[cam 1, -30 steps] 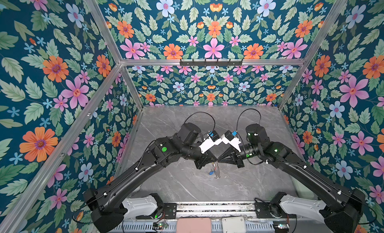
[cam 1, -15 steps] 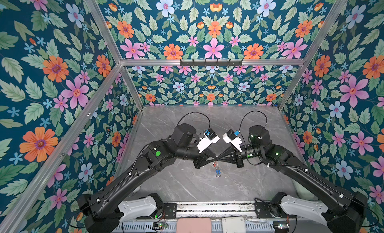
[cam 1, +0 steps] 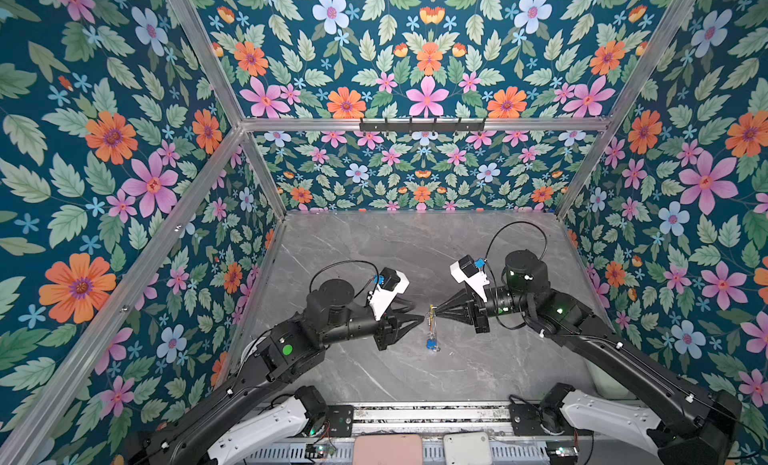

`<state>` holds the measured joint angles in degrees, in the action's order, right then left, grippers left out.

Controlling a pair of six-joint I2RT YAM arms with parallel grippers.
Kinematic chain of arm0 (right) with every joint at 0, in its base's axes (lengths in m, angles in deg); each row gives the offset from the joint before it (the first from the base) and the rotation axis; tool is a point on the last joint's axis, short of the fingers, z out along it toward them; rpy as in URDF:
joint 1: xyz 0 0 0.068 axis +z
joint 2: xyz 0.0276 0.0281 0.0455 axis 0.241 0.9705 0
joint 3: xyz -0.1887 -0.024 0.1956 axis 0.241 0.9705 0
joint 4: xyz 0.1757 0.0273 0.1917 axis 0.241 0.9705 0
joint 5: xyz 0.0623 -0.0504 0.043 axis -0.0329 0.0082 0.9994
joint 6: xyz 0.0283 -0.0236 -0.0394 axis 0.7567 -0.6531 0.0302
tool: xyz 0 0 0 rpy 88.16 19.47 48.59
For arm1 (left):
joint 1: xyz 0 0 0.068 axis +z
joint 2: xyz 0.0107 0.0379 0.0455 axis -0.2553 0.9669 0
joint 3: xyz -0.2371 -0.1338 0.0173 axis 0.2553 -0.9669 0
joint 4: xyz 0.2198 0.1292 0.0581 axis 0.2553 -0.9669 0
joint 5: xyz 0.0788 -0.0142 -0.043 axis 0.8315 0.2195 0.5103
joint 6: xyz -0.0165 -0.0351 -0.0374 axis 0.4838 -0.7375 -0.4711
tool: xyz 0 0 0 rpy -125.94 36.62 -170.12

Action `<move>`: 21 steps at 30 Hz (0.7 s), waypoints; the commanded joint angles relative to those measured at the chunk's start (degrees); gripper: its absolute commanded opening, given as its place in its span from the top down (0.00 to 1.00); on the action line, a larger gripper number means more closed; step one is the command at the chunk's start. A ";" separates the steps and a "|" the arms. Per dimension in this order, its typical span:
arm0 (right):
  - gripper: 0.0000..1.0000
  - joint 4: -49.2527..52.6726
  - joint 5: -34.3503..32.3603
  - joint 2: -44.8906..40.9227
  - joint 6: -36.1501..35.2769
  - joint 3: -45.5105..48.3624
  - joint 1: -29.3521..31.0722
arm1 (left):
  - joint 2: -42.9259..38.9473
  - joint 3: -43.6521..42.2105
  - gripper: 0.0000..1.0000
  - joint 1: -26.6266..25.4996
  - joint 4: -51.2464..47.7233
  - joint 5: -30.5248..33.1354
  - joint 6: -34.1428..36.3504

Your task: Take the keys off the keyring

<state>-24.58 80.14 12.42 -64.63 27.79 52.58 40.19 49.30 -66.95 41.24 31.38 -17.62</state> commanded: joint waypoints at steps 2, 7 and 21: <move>1.00 -2.69 0.17 -0.79 0.78 0.06 -0.05 | -2.22 -4.24 0.56 0.22 12.56 -1.75 -2.00; 1.00 -5.11 1.65 -2.01 2.46 1.26 -0.76 | -2.50 -8.43 0.57 0.22 17.64 -2.79 -1.49; 1.00 -7.77 3.83 -2.74 4.12 1.98 -1.30 | -0.29 -11.99 0.57 0.28 26.88 -7.45 -3.69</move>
<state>-30.02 82.70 9.86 -61.00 29.91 51.22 39.49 37.30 -66.78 64.47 25.37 -20.74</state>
